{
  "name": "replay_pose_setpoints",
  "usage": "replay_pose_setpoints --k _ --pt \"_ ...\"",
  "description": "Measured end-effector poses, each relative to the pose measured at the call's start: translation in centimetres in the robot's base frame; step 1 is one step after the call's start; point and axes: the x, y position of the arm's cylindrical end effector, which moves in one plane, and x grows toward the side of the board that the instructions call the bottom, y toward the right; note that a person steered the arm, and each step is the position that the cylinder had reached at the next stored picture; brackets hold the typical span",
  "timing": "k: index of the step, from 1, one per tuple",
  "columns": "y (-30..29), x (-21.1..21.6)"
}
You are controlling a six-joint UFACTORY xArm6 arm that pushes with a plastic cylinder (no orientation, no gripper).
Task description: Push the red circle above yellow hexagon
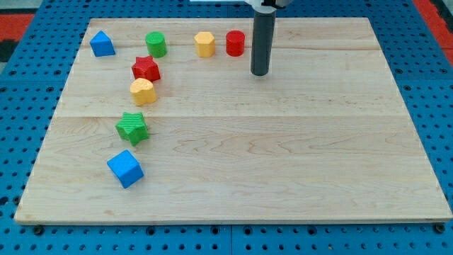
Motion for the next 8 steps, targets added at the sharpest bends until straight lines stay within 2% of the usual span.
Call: replay_pose_setpoints --k 2,4,6,7,8 --pt "0.1 0.2" --pt "0.9 2.7" --pt "-0.4 2.7" --pt "-0.6 0.9" --pt "-3.7 -3.3"
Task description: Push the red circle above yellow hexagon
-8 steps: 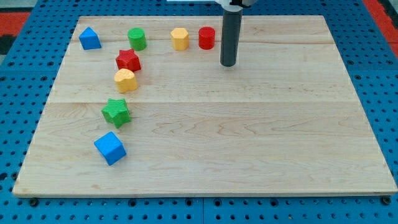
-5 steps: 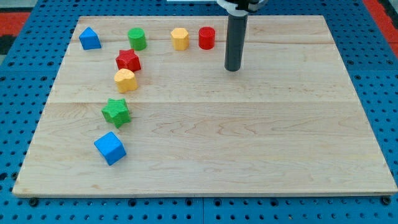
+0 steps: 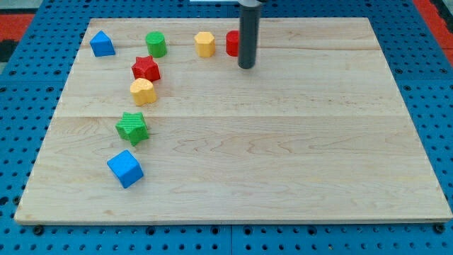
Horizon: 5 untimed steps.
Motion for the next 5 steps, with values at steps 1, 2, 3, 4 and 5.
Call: replay_pose_setpoints --k 1,2,3,4,5 --pt "-2.0 -1.2" --pt "-2.0 1.4" --pt "2.5 -0.1" --pt "5.0 -4.3" --pt "-1.8 -6.5"
